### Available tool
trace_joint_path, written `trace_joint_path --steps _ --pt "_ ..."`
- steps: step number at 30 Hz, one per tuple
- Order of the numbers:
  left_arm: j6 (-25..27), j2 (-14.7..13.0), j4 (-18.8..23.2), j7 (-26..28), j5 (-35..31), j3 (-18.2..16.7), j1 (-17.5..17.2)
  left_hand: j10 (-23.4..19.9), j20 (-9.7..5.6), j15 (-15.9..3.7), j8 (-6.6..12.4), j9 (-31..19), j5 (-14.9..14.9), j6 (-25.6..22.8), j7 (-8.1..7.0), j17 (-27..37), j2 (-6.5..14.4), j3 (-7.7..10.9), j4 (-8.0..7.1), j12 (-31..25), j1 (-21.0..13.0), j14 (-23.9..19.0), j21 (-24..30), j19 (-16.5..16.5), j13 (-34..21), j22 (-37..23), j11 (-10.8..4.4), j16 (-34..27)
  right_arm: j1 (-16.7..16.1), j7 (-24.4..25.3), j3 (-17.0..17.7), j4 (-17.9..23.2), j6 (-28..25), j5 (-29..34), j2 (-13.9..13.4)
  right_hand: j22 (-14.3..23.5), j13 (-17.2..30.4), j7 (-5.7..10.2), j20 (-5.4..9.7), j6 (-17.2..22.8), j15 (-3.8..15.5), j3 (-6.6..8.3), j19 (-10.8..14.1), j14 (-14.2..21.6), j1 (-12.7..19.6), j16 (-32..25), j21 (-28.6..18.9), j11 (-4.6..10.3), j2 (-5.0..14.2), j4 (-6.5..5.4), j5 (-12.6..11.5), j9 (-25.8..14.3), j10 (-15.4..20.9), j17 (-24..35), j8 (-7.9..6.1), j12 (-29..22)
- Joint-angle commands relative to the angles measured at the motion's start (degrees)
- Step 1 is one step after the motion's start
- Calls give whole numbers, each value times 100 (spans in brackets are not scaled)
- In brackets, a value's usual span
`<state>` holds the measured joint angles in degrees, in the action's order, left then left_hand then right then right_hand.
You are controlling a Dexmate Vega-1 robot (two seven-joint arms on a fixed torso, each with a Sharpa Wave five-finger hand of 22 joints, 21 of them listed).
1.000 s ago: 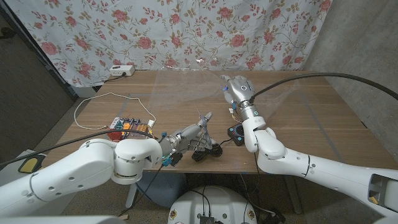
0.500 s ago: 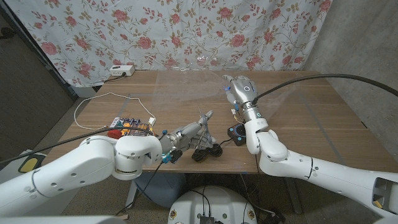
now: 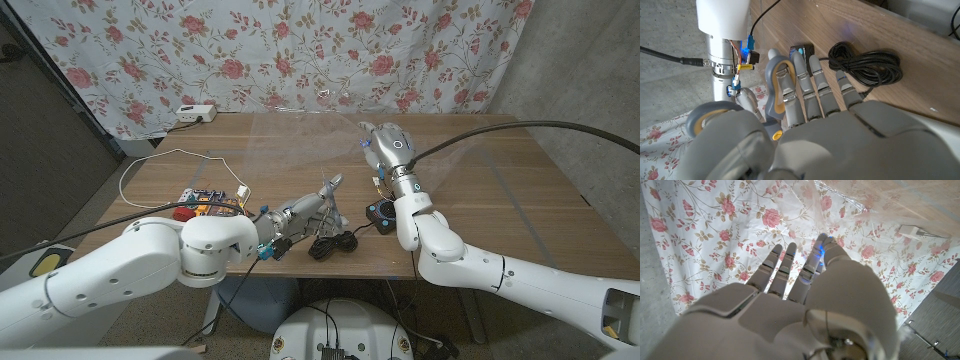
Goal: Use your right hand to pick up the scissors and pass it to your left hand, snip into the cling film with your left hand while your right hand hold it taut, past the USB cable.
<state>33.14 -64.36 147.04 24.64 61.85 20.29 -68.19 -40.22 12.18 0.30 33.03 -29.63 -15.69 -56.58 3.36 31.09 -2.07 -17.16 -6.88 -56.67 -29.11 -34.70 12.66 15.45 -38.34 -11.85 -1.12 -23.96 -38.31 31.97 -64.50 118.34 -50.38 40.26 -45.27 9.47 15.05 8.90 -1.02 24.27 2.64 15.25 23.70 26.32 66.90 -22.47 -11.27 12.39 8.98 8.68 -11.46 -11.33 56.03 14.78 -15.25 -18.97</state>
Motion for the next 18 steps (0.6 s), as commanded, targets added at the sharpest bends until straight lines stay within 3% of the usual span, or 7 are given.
trace_joint_path --steps 1,13,18 --pt "-99 -106 92 -26 39 -141 -121 -44 15 21 -12 -19 -7 68 103 3 25 -41 11 -46 -34 -5 -1 41 -11 -13 -51 -21 -118 110 41 75 -11 -19 -42 22 37 4 -4 38 1005 -12 73 -8 56 -21 12 -10 -1 2 -31 -19 -16 21 7 -46" --pt "-161 -106 80 -36 50 -137 -202 -28 15 21 -38 -22 -2 71 112 -1 31 -51 9 -46 -43 -1 -2 37 -6 -13 -40 -17 -152 48 46 238 -80 11 -131 23 44 -37 -5 43 1008 -22 85 -17 64 -20 11 -7 2 1 -32 -20 -22 25 21 -49" --pt "-148 -121 82 -35 51 -136 -199 -36 15 15 -42 -34 0 74 111 -2 33 -55 7 -45 -44 1 -2 36 5 -13 -35 -16 -261 147 221 324 48 -225 -156 23 50 -39 1 39 1008 -24 83 -14 66 -23 13 -8 7 -2 -32 -21 -21 28 29 -53"
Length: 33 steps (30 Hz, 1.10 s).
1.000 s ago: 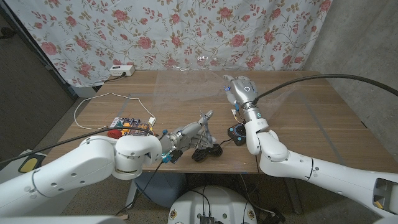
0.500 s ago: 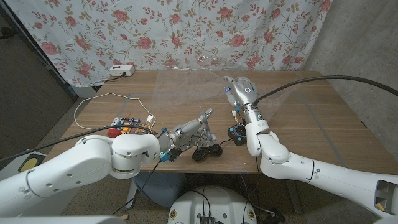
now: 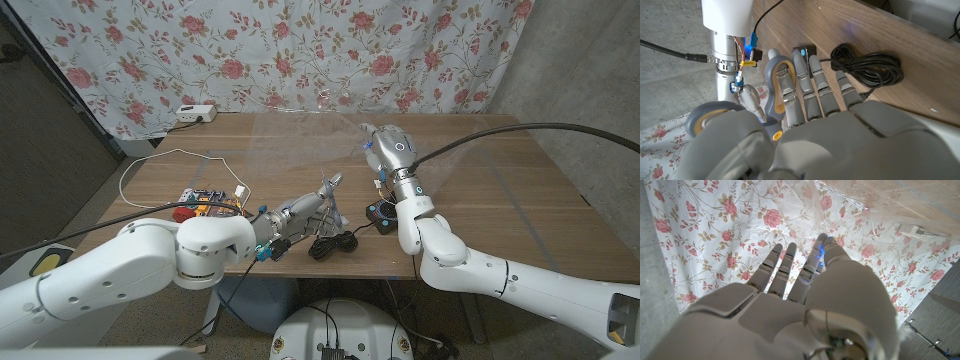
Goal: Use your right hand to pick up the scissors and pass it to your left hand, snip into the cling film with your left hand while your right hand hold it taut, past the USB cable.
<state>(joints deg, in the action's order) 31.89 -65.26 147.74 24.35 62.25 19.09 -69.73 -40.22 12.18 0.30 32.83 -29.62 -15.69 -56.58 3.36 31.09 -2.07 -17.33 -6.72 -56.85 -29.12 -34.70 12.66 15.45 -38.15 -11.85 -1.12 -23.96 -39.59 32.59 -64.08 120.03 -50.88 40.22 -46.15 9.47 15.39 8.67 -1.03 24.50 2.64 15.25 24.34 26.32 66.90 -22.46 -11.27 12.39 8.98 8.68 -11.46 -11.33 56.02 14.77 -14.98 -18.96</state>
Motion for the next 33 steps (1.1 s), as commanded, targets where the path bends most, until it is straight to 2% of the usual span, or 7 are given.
trace_joint_path --steps 1,12,33 --pt "-30 -30 9 -4 15 -21 -52 -34 15 19 -22 -34 0 69 116 -4 33 -39 -10 -29 -44 -7 -2 36 -18 -13 -39 -18 -153 107 219 164 143 -279 -78 23 17 -16 1 15 1009 -25 20 -14 67 -24 13 -8 9 -2 -32 -21 -23 29 4 -54" --pt "-82 13 -75 -126 -10 39 -24 -24 15 21 -46 -49 5 91 110 -4 30 -52 -15 -26 -43 8 -3 32 -7 -13 -38 -13 -150 77 328 210 267 -409 -106 23 31 -40 1 19 1007 -31 28 -14 73 -27 12 -10 17 -6 -33 -22 -27 34 15 -63" --pt "71 229 -222 -231 -17 242 303 -20 16 25 -81 -55 11 71 112 -6 34 -71 -31 -31 -27 4 -5 23 5 -13 -39 -14 -332 94 612 365 580 -800 -260 24 64 -61 -3 7 1004 -47 35 -5 77 -40 13 -10 27 -15 -37 -26 -35 45 46 -82"
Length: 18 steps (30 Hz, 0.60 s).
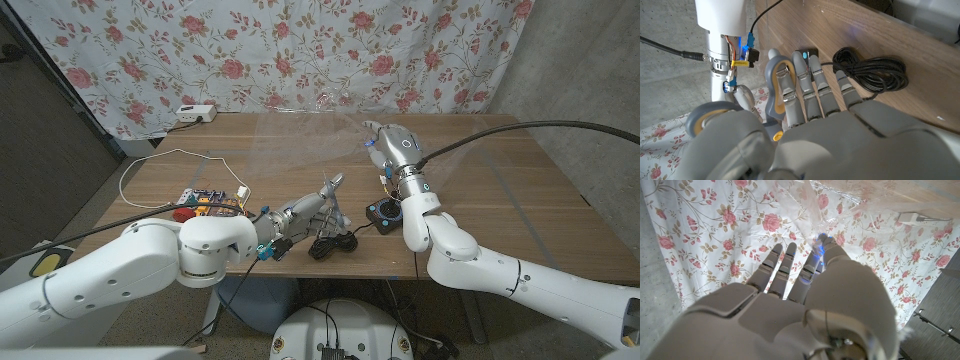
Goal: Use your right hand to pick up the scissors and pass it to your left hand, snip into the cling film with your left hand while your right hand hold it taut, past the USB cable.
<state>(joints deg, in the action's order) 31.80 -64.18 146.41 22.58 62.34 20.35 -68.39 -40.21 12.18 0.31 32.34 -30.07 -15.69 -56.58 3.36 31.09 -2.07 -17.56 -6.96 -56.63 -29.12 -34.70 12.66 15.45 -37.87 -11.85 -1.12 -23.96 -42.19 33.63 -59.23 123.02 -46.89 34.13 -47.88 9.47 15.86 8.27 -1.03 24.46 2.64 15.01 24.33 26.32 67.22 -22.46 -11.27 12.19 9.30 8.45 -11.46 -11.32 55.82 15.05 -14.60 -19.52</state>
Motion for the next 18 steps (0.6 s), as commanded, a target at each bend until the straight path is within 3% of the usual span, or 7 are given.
trace_joint_path --steps 1,18 --pt "101 141 -93 -30 -37 131 191 -25 16 24 -33 -15 11 74 113 -7 33 -49 -7 -55 -26 4 -5 23 -22 -13 -39 -14 -75 -12 133 65 181 -196 -90 24 16 -19 -5 12 1005 -23 38 -4 46 -40 13 10 -4 8 -38 -26 -17 18 8 -25" --pt "315 473 -262 -65 -271 403 560 -19 15 28 -60 -22 14 58 114 -7 26 -64 -17 -59 -12 -3 1 32 -16 -14 -34 -17 -157 21 234 91 214 -248 -203 25 31 -27 -11 22 1006 -36 45 -12 54 -43 13 10 -4 8 -42 -29 -25 25 26 -33"
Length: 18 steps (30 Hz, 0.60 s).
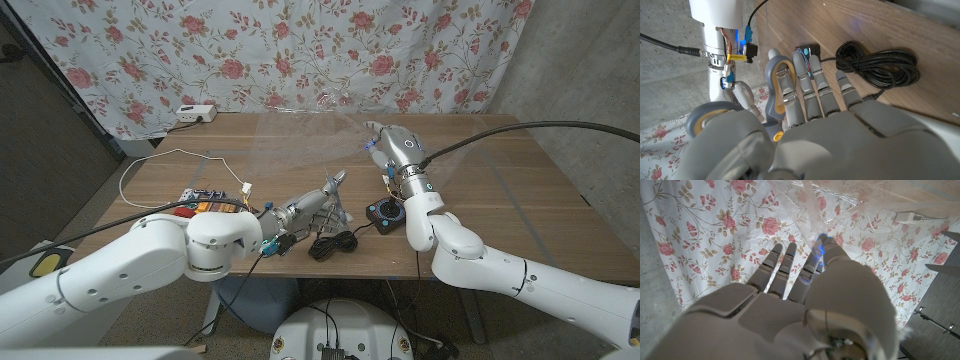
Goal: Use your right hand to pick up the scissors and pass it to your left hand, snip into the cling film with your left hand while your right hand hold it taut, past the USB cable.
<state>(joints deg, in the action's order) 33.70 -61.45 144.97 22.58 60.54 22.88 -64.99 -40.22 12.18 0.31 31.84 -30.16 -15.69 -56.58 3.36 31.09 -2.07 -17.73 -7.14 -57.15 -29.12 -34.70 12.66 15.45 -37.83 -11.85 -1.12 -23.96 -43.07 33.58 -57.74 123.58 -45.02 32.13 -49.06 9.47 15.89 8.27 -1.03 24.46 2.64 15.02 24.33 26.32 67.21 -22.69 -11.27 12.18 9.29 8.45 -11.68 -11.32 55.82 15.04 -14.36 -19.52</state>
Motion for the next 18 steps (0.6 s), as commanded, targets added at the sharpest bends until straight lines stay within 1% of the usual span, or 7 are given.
trace_joint_path --steps 1,12,14,18 --pt "132 209 -123 -60 -94 152 227 -19 15 30 -8 -14 14 48 108 -7 26 -47 0 -9 -12 -8 1 33 -23 -14 -40 -19 -77 29 98 42 34 -61 -94 25 31 -27 -11 22 1006 -37 44 -11 55 -21 14 10 -1 6 -20 -30 -23 27 4 -36" --pt "194 289 -277 -174 -89 200 333 -20 15 28 -18 -35 15 54 107 -7 26 -50 -2 -16 -11 2 0 29 -24 -14 -31 -16 -119 70 116 75 34 -50 -105 25 34 -31 -14 19 1007 -45 47 -13 59 -23 14 11 -3 6 -22 -31 -23 30 16 -40" --pt "167 277 -297 -197 -92 172 323 -11 15 29 -23 -30 15 49 110 -7 26 -51 -2 -15 -11 -2 -1 27 -26 -14 -33 -18 -117 65 112 82 41 -43 -113 25 35 -26 -11 21 1007 -46 48 -12 60 -24 14 11 -1 6 -22 -32 -22 31 17 -41" --pt "60 231 -282 -78 -164 34 241 -8 15 27 -26 -38 15 49 109 -6 27 -51 -3 -12 -10 1 -1 26 -20 -14 -35 -17 -106 43 97 96 10 -15 -112 25 33 -27 -13 19 1007 -49 47 -13 63 -24 15 10 -4 8 -23 -32 -26 31 22 -38"
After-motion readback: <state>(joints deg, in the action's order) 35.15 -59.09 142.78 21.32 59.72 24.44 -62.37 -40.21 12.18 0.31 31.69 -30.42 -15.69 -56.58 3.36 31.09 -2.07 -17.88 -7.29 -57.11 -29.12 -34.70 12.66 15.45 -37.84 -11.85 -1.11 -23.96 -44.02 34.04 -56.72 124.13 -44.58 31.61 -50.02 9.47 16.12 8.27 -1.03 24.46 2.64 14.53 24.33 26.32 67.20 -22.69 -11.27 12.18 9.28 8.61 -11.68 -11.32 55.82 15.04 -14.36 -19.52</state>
